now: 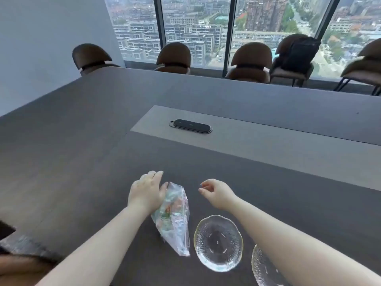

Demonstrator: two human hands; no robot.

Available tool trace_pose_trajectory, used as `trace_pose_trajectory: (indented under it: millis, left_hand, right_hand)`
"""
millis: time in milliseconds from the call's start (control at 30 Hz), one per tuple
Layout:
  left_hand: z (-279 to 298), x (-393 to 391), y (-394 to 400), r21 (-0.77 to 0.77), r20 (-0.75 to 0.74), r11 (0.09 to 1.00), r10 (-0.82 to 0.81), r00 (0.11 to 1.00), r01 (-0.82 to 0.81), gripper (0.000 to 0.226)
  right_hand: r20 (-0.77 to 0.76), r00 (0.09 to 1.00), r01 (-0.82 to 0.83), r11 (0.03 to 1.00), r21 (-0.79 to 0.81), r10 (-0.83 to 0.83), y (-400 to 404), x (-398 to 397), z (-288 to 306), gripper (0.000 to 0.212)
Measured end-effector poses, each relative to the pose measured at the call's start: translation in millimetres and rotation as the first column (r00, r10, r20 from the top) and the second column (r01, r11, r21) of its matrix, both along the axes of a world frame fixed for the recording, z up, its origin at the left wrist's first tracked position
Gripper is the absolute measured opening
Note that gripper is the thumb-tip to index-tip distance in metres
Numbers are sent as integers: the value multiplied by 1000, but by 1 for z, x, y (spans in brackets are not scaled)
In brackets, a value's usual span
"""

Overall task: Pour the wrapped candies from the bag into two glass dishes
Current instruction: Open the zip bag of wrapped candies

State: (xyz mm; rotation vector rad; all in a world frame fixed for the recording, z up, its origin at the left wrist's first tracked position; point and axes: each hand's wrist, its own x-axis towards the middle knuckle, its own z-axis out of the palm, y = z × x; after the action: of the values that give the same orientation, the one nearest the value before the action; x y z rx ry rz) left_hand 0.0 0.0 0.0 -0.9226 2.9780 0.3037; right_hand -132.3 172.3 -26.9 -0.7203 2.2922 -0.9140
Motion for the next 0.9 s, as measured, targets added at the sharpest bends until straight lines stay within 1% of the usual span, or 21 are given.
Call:
trace_pose_trajectory:
  millis: [33,100,167,200,267,367,433,533,600,667,767,900]
  left_hand:
    - [-2,6,1,6,11,1000,15,1000,-15,49]
    - [-12,13,2,11,-24,1000,24,999,-24,41]
    - [-18,19,5,34,-45,999,25,999,-24,33]
    - [-20,20,7,50,-48,999,11,999,-8,31]
    - [-23,22,11,89,-36,995,-33,999,36,25]
    - [-29,24,20,185,15,979,-83,996,79,16]
    - [-33,23,24,243,17,966,-94,995,87,15]
    - [-37,24,27,315,23,947,-76,997,65,14]
    - [-40,24,27,374,-2,927,-37,999,34,13]
    - [-41,24,26,434,-41,901,15,999,4,18]
    - [-39,22,26,541,-111,840,136,984,-55,24]
    - [-30,21,30,733,-132,671,297,946,-108,24]
  right_hand:
    - [27,1000,-8,999,44,6,-1,4,-6,35]
    - [95,995,-45,993,108,34,-3,11,-18,30]
    - [257,966,-62,992,109,32,-3,20,-32,20]
    - [358,934,-38,996,85,5,-4,25,-37,17]
    - [537,841,52,998,38,-64,-5,34,-45,16]
    - [685,720,145,989,10,-112,-9,43,-51,22]
    - [743,659,195,981,-13,-121,-12,44,-51,17]
    - [786,611,237,969,-63,-99,-15,46,-50,8]
    - [789,610,249,963,-104,-72,-17,48,-48,4]
    - [783,620,265,952,-151,-48,-19,49,-45,7]
    - [745,667,257,942,-217,-10,-22,49,-39,8]
    - [628,778,181,947,-264,27,-25,49,-31,15]
